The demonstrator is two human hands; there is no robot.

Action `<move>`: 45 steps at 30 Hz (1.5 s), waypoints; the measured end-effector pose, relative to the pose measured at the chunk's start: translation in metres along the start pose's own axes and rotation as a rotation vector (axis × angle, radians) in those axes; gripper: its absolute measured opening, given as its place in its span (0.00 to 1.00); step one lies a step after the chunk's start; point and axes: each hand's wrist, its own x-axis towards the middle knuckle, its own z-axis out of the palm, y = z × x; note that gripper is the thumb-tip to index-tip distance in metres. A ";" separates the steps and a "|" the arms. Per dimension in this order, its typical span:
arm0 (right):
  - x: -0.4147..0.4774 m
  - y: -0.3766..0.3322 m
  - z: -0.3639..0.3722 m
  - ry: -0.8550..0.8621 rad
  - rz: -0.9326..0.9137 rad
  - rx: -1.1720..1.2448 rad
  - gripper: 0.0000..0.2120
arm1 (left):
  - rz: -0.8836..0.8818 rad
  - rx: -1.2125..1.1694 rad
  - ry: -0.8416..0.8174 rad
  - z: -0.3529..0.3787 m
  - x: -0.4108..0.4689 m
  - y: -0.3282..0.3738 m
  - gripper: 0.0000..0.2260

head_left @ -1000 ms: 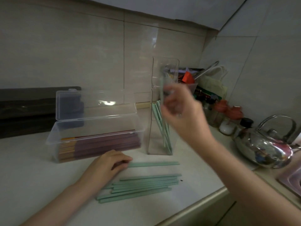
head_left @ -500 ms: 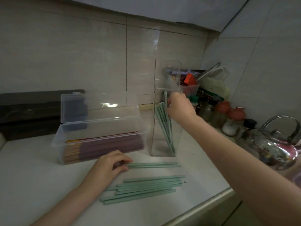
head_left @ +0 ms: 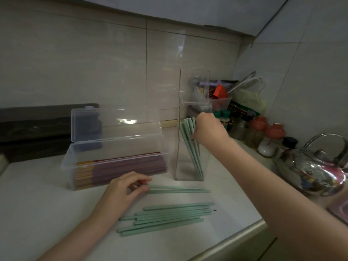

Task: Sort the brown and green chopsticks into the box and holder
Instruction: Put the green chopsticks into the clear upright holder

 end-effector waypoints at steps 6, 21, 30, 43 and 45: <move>-0.081 -0.006 0.011 0.162 -0.315 0.292 0.05 | -0.067 -0.137 0.191 -0.003 0.003 0.012 0.10; -0.103 0.002 0.115 -0.080 -0.407 0.281 0.09 | 0.076 -0.284 0.406 -0.045 0.052 0.088 0.08; -0.105 0.006 0.129 -0.032 -0.298 0.520 0.03 | 0.211 -0.056 0.160 -0.056 0.150 0.139 0.08; -0.106 0.006 0.137 0.059 -0.323 0.533 0.05 | 0.212 0.263 -0.241 -0.006 0.196 0.125 0.07; -0.106 0.007 0.138 0.062 -0.329 0.532 0.05 | 0.258 0.371 -0.280 0.002 0.192 0.123 0.07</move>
